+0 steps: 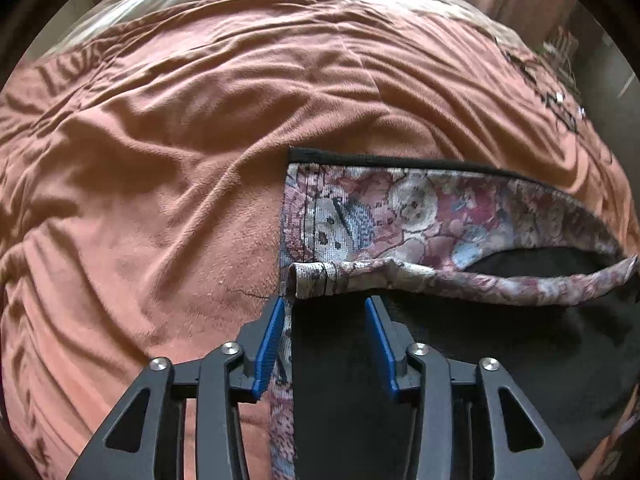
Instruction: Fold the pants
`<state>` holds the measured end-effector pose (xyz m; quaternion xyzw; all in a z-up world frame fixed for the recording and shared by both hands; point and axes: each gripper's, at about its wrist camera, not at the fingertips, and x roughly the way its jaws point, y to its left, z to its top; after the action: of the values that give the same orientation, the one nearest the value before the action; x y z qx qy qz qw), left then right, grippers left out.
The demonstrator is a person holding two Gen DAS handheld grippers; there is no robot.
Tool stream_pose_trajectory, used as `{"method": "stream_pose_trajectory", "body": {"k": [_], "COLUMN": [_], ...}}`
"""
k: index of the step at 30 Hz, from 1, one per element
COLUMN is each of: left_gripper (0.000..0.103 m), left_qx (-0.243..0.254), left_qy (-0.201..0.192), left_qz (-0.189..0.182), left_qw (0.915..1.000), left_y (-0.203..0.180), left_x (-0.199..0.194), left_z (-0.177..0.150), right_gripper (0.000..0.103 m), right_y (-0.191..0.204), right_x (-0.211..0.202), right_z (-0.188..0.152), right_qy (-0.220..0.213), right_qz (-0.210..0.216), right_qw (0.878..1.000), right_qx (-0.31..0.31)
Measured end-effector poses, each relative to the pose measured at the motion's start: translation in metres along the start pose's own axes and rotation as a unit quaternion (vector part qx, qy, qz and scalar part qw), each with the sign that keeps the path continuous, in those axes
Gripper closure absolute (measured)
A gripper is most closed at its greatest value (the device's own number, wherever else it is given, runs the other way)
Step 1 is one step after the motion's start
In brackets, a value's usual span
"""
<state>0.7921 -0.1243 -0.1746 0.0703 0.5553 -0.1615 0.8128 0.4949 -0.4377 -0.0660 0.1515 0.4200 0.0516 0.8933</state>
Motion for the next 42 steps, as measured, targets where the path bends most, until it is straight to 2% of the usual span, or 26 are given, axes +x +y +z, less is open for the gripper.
{"method": "stream_pose_trajectory", "body": {"k": [3, 6, 8, 10, 12, 13, 15, 17, 18, 20, 23, 30, 33, 42], "left_gripper": [0.066, 0.071, 0.076, 0.078, 0.081, 0.086, 0.089, 0.096, 0.096, 0.097, 0.098, 0.098, 0.098, 0.098], "left_qx": [0.015, 0.038, 0.057, 0.079, 0.089, 0.091, 0.092, 0.092, 0.091, 0.086, 0.076, 0.025, 0.007, -0.031], "left_qy": [0.005, -0.006, -0.011, -0.015, -0.018, -0.02, -0.025, -0.033, -0.037, -0.048, -0.065, -0.11, -0.122, -0.107], "left_qz": [0.003, 0.003, 0.005, 0.01, 0.013, 0.015, 0.019, 0.022, 0.025, 0.025, 0.034, 0.02, 0.026, 0.056], "left_qw": [0.9999, 0.9993, 0.9983, 0.9967, 0.9958, 0.9955, 0.9952, 0.995, 0.9949, 0.9949, 0.9944, 0.9934, 0.9922, 0.9922], "left_y": [-0.001, -0.003, -0.006, -0.009, -0.01, -0.011, -0.009, -0.009, -0.01, -0.01, -0.008, 0.007, 0.012, 0.021], "left_x": [0.008, 0.004, 0.001, 0.0, -0.002, -0.003, -0.005, -0.008, -0.009, -0.014, -0.024, -0.062, -0.07, -0.045], "left_z": [-0.003, -0.009, -0.016, -0.022, -0.026, -0.027, -0.025, -0.023, -0.021, -0.02, -0.017, -0.008, -0.002, 0.021], "right_gripper": [0.046, 0.047, 0.061, 0.065, 0.066, 0.066, 0.066, 0.068, 0.071, 0.086, 0.094, 0.097, 0.098, 0.098], "right_y": [-0.003, -0.002, -0.001, 0.0, 0.001, 0.002, 0.001, 0.001, 0.002, 0.003, 0.007, 0.006, 0.002, 0.003], "right_x": [0.003, 0.006, 0.006, 0.006, 0.008, 0.01, 0.013, 0.015, 0.015, 0.015, 0.011, -0.009, -0.012, 0.012], "right_z": [-0.001, 0.0, 0.0, -0.001, -0.001, -0.001, 0.0, 0.001, 0.001, 0.001, 0.001, 0.001, 0.002, 0.021], "right_qy": [0.003, 0.0, -0.005, -0.01, -0.01, -0.009, -0.006, -0.006, -0.007, -0.009, -0.019, -0.058, -0.069, -0.074], "right_qz": [0.008, 0.015, 0.019, 0.023, 0.021, 0.022, 0.021, 0.02, 0.018, 0.011, 0.01, 0.009, 0.01, -0.003], "right_qw": [1.0, 1.0, 1.0, 1.0, 1.0, 1.0, 1.0, 1.0, 1.0, 1.0, 0.999, 0.998, 0.998, 0.997], "right_qx": [0.004, 0.0, -0.005, -0.009, -0.013, -0.014, -0.012, -0.011, -0.012, -0.016, -0.025, -0.017, -0.004, 0.013]}}
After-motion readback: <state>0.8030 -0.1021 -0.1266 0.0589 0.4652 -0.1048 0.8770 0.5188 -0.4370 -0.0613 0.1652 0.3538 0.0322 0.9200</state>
